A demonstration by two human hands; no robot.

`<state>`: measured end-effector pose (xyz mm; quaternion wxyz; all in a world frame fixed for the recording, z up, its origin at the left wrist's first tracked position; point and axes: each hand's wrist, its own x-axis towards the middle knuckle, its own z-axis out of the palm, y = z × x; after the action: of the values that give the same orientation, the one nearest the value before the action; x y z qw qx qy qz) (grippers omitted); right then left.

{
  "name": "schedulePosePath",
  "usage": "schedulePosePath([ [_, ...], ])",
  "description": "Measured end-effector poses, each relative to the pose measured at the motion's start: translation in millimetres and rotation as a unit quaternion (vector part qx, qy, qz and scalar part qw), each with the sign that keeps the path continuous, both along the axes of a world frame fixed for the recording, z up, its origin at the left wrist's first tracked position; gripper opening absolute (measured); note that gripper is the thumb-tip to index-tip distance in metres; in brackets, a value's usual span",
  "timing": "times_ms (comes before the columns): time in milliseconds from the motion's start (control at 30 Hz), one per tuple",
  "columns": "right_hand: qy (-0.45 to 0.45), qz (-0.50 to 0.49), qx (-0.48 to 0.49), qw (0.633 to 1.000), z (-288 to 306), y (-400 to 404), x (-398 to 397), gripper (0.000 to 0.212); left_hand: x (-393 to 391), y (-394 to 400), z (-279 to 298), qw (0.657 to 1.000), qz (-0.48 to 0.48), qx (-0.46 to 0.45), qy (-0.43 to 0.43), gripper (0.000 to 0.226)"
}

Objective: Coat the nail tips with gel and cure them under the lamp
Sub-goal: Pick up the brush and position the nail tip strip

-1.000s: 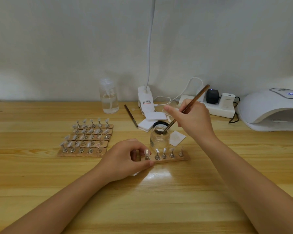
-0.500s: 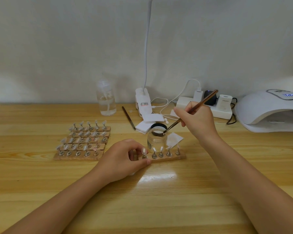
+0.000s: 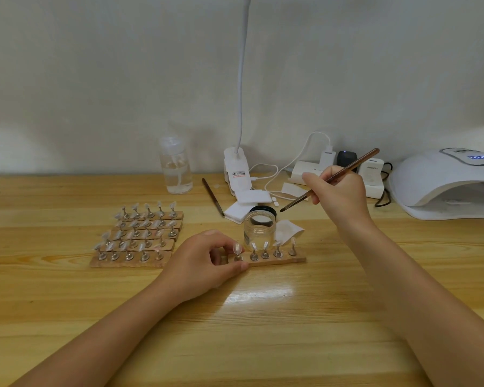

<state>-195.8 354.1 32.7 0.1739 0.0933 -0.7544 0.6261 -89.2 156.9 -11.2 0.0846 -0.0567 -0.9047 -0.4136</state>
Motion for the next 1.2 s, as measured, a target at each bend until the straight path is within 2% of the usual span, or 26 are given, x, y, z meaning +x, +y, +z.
schedulePosePath([
  [267,-0.023,0.041,0.0,0.999,-9,-11,3,0.03,1,-1,0,1.0,-0.012,0.013,0.004,0.014],
  [767,-0.059,-0.002,0.0,0.998,-6,-2,1,0.03,2,-1,3,0.999,-0.01,0.049,-0.009,0.014],
  [1200,-0.095,0.026,-0.02,0.995,-10,-10,9,0.03,0,-5,1,0.996,-0.022,0.084,0.0,0.009],
])
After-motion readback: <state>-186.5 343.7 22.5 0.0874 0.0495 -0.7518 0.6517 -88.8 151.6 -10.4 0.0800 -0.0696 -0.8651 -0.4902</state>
